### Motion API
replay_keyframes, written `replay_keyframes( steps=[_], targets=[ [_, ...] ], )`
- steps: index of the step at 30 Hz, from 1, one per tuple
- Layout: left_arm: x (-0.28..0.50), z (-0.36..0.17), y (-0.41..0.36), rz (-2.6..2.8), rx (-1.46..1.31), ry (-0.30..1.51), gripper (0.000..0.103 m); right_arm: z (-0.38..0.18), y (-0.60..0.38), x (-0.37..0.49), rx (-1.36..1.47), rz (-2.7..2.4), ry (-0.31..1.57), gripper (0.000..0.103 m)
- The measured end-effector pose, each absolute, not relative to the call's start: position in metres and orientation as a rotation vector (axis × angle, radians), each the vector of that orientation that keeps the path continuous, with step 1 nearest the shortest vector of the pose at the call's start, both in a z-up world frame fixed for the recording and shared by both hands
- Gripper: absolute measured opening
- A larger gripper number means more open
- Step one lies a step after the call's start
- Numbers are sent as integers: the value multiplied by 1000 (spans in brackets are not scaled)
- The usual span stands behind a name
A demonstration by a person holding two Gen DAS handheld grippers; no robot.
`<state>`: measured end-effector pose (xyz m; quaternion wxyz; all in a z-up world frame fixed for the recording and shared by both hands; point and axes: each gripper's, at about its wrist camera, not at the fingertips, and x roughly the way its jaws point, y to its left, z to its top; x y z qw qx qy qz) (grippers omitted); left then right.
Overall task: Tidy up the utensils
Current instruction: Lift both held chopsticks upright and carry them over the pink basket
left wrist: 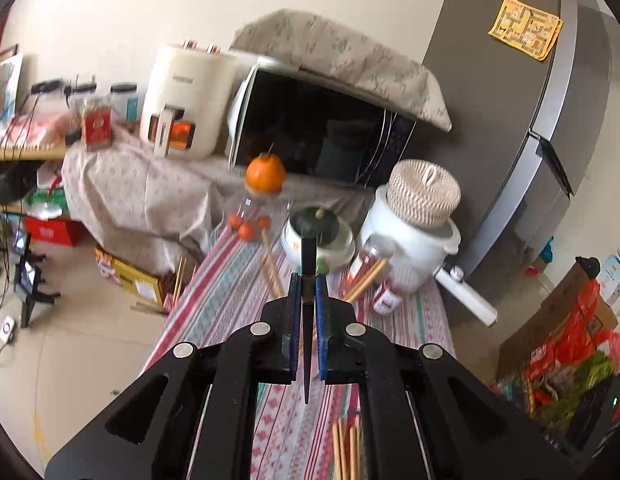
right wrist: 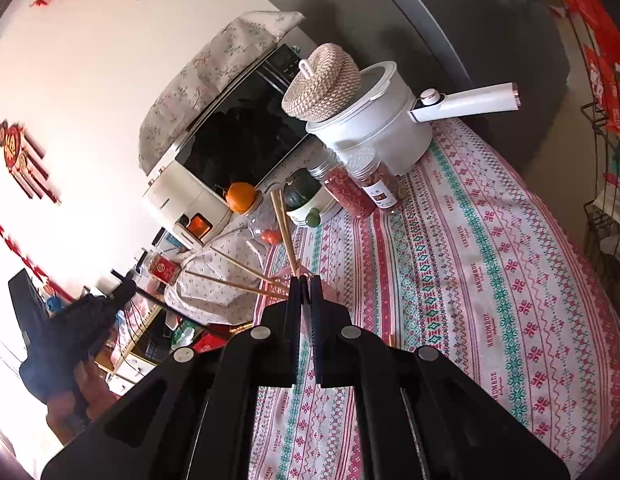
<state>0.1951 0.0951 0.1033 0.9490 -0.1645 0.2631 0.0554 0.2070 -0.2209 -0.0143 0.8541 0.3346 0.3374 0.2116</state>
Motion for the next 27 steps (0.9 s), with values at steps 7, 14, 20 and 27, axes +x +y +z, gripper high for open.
replay_keyframes(
  steps=[7,14,20,27],
  targets=[
    [222,116,81,151,-291,460,6,-19,-233,212,719,435,717,5],
    [248,78,83,197,-279,497,9,-26,-236,217,716,423,736,5],
    [197,57,120,222,-418,481,9,-13,-228,217,698,425,712,5],
    [160,17,151,255,-516,576,9,16,-207,233,694,439,672,5]
  ],
)
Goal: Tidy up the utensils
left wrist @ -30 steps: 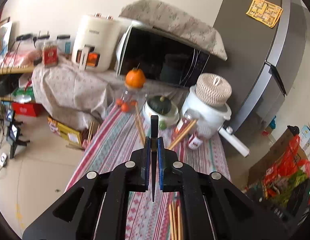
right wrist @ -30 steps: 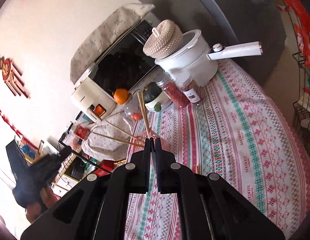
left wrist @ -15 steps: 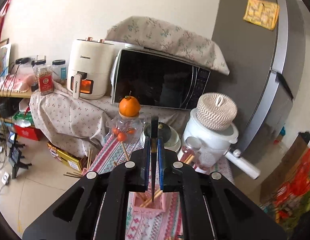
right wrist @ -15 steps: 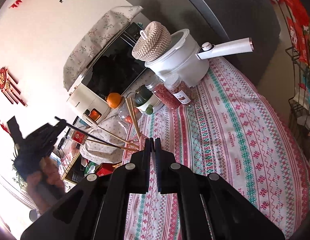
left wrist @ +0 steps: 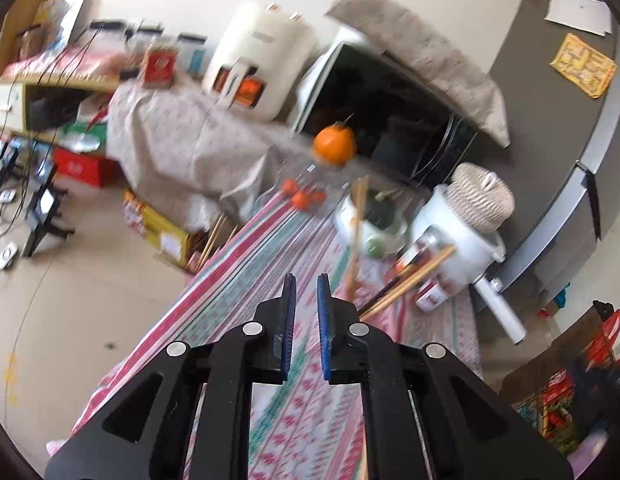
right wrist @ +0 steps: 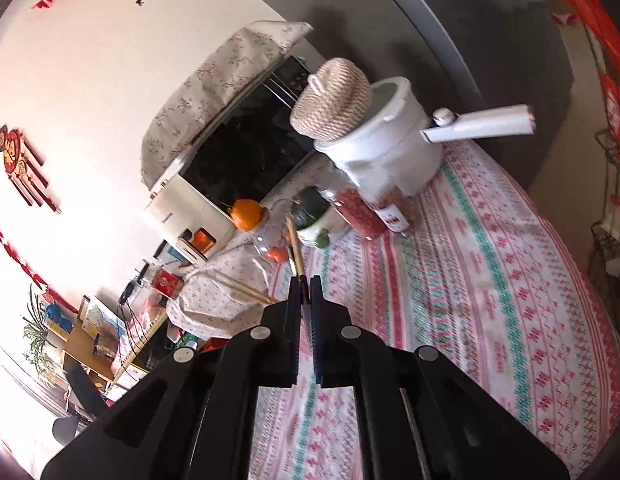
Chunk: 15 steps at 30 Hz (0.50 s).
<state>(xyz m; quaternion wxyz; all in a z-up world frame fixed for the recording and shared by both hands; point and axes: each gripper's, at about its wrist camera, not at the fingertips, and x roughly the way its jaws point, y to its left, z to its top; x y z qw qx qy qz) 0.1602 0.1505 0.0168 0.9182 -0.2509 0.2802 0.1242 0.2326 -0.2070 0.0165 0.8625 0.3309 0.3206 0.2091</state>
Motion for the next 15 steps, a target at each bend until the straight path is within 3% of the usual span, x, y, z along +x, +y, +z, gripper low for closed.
replay_keyframes(
  steps=[9,15],
  targets=[
    [158,2,174,239,-599,623,9,57,-152,257,590,447,630,5],
    [161,3,176,207,-603,635,10,51,-113,279,506,426,653,5]
  ],
)
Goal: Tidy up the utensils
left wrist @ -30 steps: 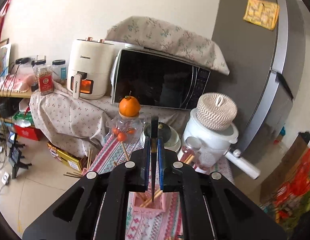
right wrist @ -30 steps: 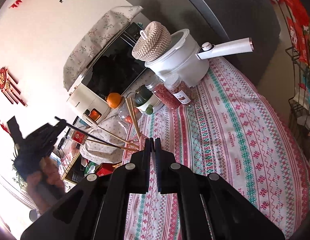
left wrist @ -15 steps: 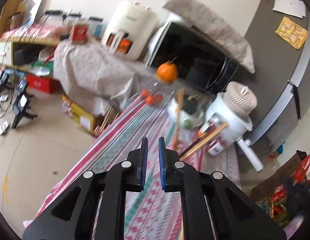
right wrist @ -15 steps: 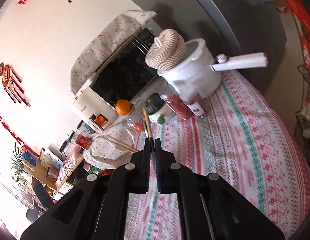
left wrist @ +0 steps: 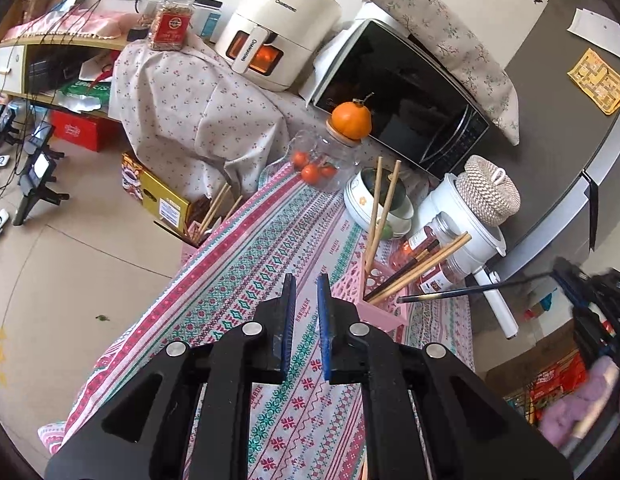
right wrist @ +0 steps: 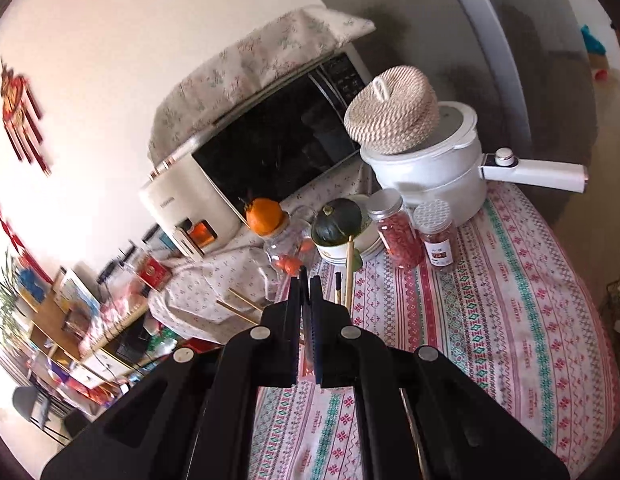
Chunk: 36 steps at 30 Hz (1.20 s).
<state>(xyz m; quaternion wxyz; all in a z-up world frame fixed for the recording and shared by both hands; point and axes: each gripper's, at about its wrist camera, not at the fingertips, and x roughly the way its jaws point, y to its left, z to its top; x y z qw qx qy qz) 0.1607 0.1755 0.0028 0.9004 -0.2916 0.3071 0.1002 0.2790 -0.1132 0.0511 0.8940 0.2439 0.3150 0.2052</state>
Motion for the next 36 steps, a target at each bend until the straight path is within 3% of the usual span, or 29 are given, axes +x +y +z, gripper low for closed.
replay_keyframes(
  steps=[6,13,16,18,26,36],
  targets=[
    [166,1,172,180,-599,650,11,15,-82,302,432,420,728,8],
    [158,6,172,178,-589,632,11,17,-100,284,417,403,721,9],
    [157,5,175,181,-592,645,12,9,-109,277,417,382,761,16],
    [157,2,177,182,-596,661,16,-11,-119,275,452,356,841,41],
    [162,-10,175,151,-616,734,22,-131,-133,296,612,148,1206,42],
    [166,-15,179,123,-643,767,26,-154,-87,328,501,34,1215,32]
  ],
)
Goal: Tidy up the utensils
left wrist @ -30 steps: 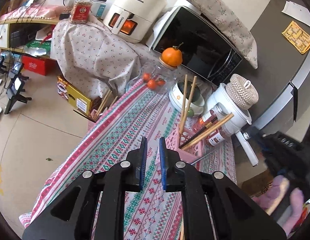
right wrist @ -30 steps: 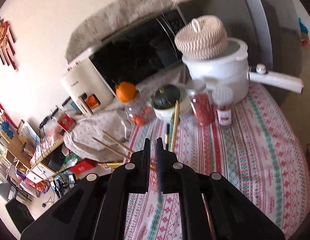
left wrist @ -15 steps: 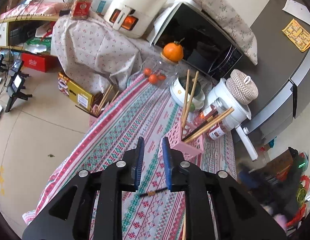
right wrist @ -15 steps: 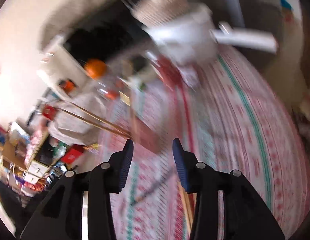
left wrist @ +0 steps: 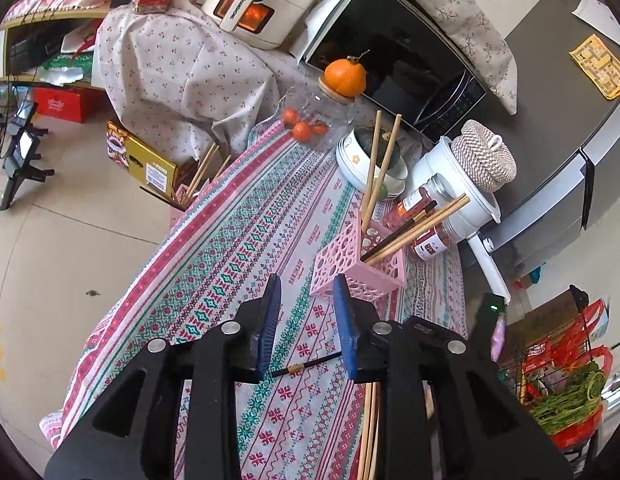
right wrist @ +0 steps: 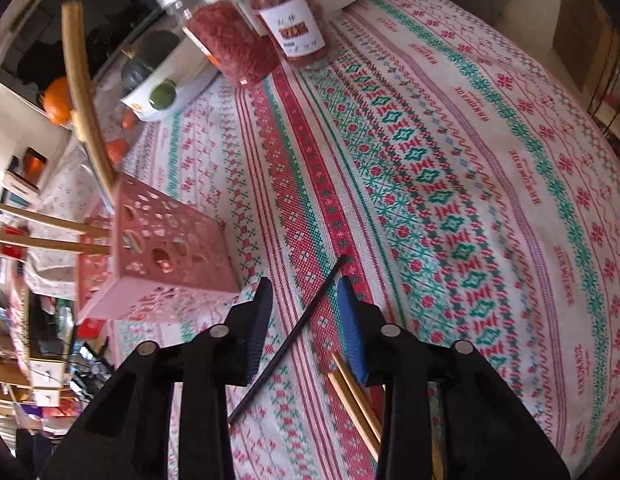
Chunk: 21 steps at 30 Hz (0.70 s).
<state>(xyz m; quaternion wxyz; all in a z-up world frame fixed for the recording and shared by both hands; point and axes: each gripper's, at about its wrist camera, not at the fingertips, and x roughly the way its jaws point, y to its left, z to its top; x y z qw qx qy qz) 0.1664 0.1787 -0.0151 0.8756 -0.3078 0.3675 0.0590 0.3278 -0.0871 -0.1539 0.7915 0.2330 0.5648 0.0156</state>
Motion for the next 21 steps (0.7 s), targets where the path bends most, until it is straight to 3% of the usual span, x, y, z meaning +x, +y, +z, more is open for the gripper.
replay_keyframes(
  steps=[5,7,9,14,21],
  targets=[
    [167,-17,183,121,-661,778,28,-167,-74,332,446,-18,1224,25],
    [167,-18,184,122,-666,781,28,-166,-69,330,421,-30,1209,11],
    [167,-20,186,119,-670,788,28,-167,-69,326,430,-23,1200,7],
    [168,-24,190,115,-689,807,28,-164,-90,306,561,56,1169,4],
    [164,-25,192,114,-688,803,28,-108,-108,242,528,215,1011,4]
  ],
)
